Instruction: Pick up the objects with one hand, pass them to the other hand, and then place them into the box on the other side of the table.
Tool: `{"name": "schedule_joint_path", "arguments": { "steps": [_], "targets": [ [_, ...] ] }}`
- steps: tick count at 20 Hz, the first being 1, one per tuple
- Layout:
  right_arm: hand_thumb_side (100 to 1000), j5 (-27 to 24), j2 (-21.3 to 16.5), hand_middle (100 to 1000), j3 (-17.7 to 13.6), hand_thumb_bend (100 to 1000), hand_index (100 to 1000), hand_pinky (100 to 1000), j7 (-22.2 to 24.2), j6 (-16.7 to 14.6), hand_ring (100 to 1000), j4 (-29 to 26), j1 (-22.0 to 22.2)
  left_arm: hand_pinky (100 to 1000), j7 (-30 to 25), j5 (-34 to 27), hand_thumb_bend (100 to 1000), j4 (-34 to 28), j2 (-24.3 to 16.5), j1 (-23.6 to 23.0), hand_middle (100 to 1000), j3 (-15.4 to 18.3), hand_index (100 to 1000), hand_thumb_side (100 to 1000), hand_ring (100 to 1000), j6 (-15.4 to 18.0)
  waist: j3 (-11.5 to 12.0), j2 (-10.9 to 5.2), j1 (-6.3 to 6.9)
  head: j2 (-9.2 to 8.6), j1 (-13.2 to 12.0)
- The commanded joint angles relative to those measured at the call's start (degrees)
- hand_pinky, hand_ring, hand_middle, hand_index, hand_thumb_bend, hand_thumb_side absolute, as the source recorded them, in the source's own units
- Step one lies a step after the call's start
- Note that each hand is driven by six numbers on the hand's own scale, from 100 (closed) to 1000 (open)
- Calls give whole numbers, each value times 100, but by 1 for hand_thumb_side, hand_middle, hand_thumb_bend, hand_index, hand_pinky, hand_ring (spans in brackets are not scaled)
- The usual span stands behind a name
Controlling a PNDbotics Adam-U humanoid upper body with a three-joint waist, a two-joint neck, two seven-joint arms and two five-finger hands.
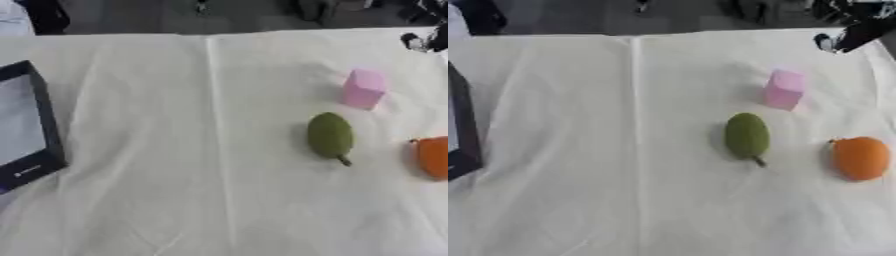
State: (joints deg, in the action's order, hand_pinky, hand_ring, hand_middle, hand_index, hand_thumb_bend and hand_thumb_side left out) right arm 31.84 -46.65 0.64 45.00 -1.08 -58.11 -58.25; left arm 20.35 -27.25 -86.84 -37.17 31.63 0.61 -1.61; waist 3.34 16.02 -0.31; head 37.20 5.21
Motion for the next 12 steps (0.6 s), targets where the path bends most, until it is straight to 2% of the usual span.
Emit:
{"name": "schedule_joint_path", "arguments": {
  "steps": [1, 5, 7, 8, 10, 12],
  "targets": [
    [165, 247, -298, 948, -48, 100, 942, 994, 272, -145, 985, 46, -179, 805, 22, -13, 246, -125, -270, 28, 767, 24, 892, 899, 776, -30, 18, -77, -4, -109, 37],
    [192, 345, -345, 963, 25, 124, 964, 1000, 539, -255, 1000, 58, -189, 805, 38, -28, 242, -151, -292, 11, 764, 26, 891, 905, 775, -44, 33, -39, -18, -146, 75],
    [246, 313, -363, 953, 65, 138, 977, 1000, 613, -304, 1000, 67, -150, 805, 40, -33, 240, -155, -287, 3, 764, 22, 891, 908, 775, -59, 48, -17, -16, -148, 94],
    [294, 302, -385, 939, 91, 150, 953, 1000, 635, -341, 1000, 52, -116, 810, 40, -36, 239, -156, -286, -3, 763, 22, 891, 908, 775, -65, 54, -7, -14, -147, 107],
    [297, 343, -491, 932, 196, 227, 953, 1000, 646, -443, 1000, -57, 2, 813, 48, -49, 241, -158, -290, -26, 762, 35, 891, 910, 774, -69, 60, 13, -12, -139, 115],
    [274, 394, -609, 937, 324, 253, 963, 1000, 647, -538, 1000, -210, 136, 814, 58, -87, 241, -153, -296, -46, 761, 46, 891, 911, 773, -74, 63, 30, -14, -127, 115]
  ]
}}
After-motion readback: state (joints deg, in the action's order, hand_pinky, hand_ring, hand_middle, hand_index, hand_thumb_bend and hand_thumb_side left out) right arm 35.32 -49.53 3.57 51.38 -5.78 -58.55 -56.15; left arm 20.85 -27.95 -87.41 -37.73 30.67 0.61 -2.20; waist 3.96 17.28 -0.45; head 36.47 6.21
